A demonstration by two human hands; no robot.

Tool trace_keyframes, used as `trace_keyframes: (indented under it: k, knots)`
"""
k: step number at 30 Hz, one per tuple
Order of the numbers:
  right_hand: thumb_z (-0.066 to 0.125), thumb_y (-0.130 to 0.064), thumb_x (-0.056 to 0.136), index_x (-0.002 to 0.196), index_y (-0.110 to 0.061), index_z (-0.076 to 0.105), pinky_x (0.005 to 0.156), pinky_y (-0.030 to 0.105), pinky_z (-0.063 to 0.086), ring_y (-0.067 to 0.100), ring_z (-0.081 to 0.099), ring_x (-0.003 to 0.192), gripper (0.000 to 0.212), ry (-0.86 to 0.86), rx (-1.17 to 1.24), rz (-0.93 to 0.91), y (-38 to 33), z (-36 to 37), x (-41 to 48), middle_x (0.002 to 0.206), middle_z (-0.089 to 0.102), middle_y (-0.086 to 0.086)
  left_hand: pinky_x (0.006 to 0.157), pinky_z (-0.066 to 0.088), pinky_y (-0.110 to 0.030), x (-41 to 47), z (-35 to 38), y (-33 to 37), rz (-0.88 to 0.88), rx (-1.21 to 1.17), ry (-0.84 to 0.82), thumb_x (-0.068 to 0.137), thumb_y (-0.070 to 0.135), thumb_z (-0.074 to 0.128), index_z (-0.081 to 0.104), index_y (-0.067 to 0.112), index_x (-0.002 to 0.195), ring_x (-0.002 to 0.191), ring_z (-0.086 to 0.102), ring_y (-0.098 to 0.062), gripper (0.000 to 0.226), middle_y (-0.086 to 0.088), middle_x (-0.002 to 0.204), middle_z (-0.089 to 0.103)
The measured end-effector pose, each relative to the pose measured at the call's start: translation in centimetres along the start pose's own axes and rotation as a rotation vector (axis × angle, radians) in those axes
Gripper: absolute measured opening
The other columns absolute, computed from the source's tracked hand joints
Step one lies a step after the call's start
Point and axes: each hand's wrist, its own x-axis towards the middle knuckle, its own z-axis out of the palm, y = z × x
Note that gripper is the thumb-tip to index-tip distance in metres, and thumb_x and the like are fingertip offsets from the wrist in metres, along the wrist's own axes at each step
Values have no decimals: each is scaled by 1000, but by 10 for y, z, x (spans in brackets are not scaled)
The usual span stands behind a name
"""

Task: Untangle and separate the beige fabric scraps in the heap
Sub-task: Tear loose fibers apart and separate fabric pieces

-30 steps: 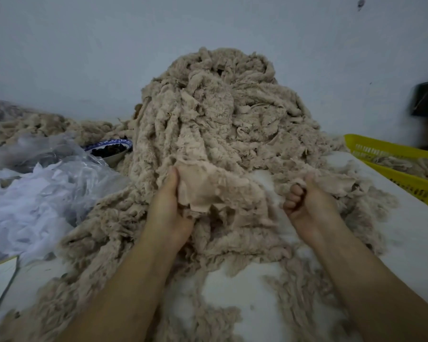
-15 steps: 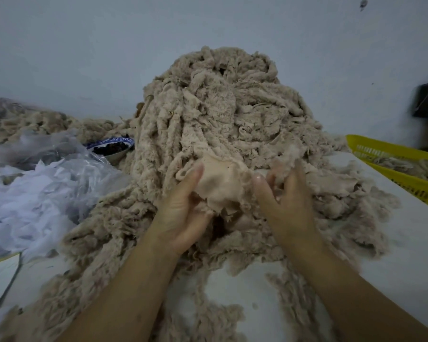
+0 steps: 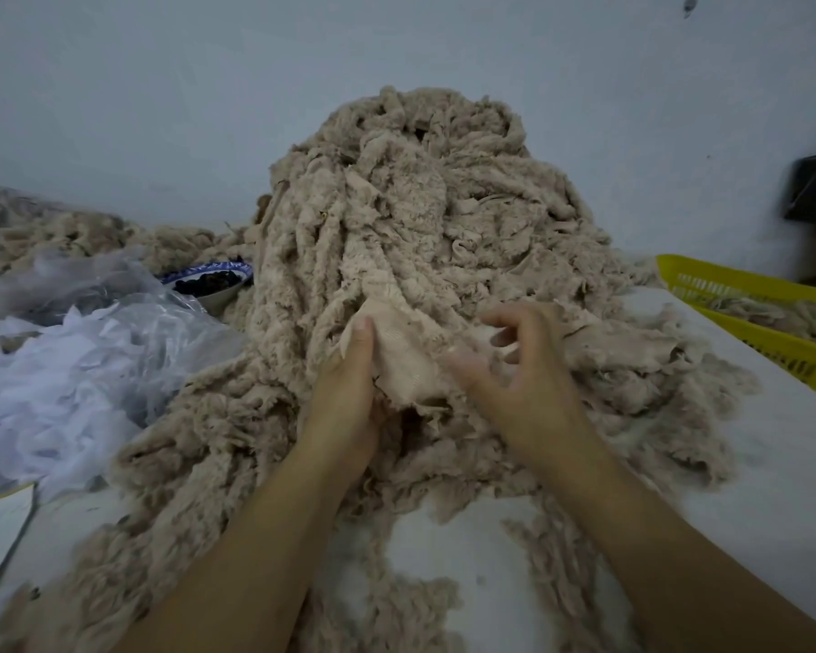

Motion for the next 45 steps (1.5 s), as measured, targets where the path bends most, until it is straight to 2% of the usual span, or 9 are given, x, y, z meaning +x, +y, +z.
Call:
trace_keyframes:
  k: [5, 8, 12, 18, 24, 28, 35, 42, 45]
  knots:
    - [64, -23, 86, 116, -9, 60, 89, 29, 36, 19, 40, 112, 33, -135, -441, -161, 13, 10, 1, 118, 45, 2, 72, 62, -32, 3, 2, 6, 4, -207, 104, 104, 38, 47, 66, 11, 115, 97, 74, -20, 35, -6, 104, 77]
    - [52, -22, 88, 80, -5, 55, 73, 25, 31, 10, 47, 88, 18, -4, -100, 90, 25, 0, 8, 92, 47, -5, 63, 60, -30, 5, 1, 10, -37, -358, 135, 103, 35, 48, 67, 14, 114, 92, 75, -16, 30, -2, 103, 78]
    - [49, -22, 97, 78, -15, 57, 51, 30, 44, 9, 46, 49, 22, -21, 566, 467, 25, -3, 11, 68, 62, -2, 64, 62, -34, 7, 1, 10, -140, -551, 72, 106, 35, 42, 62, 7, 124, 93, 75, -24, 40, -12, 107, 76]
    - [61, -47, 91, 59, -18, 57, 37, 21, 20, 10, 24, 33, 43, -142, 882, 569, 15, 4, 9, 42, 32, -2, 109, 45, -34, -3, 6, 0, -79, -204, -273, 85, 67, 45, 60, 18, 130, 124, 62, -18, 69, -2, 127, 69]
    - [61, -58, 76, 57, -29, 66, 35, 16, 20, 4, 23, 36, 35, -350, 911, 488, 6, 5, 5, 48, 31, -7, 74, 60, -30, 0, 12, -7, -37, -148, -112, 88, 29, 64, 67, 0, 118, 97, 72, -25, 41, -17, 111, 74]
    - [50, -55, 91, 57, -22, 54, 33, 19, 23, 7, 19, 37, 48, -115, 1000, 574, 21, -6, 15, 51, 24, -5, 54, 57, -26, 6, -6, 7, -79, -350, -43, 101, 31, 50, 63, 8, 127, 73, 74, -18, 37, -10, 106, 74]
    - [34, -88, 76, 78, -31, 68, 67, 19, 45, -1, 58, 69, 66, -124, 261, 364, 23, 0, 8, 79, 64, -12, 65, 55, -23, -3, 3, -8, 190, 271, -30, 95, 31, 66, 65, 5, 96, 75, 69, -10, 26, 3, 85, 74]
    - [49, -55, 96, 83, -32, 65, 68, 20, 48, 2, 63, 75, 31, -184, 433, 337, 20, 15, 4, 77, 68, -15, 96, 53, -52, -10, 11, -14, 132, 269, -197, 90, 35, 66, 66, 4, 106, 108, 67, -36, 35, -19, 108, 72]
    - [50, -44, 101, 85, -20, 65, 88, 44, 53, 26, 68, 93, 32, -35, 658, 519, 26, 7, 11, 94, 72, 8, 77, 61, -38, -6, 8, -12, 91, 129, -211, 88, 33, 71, 75, 18, 94, 94, 73, -28, 16, -14, 101, 75]
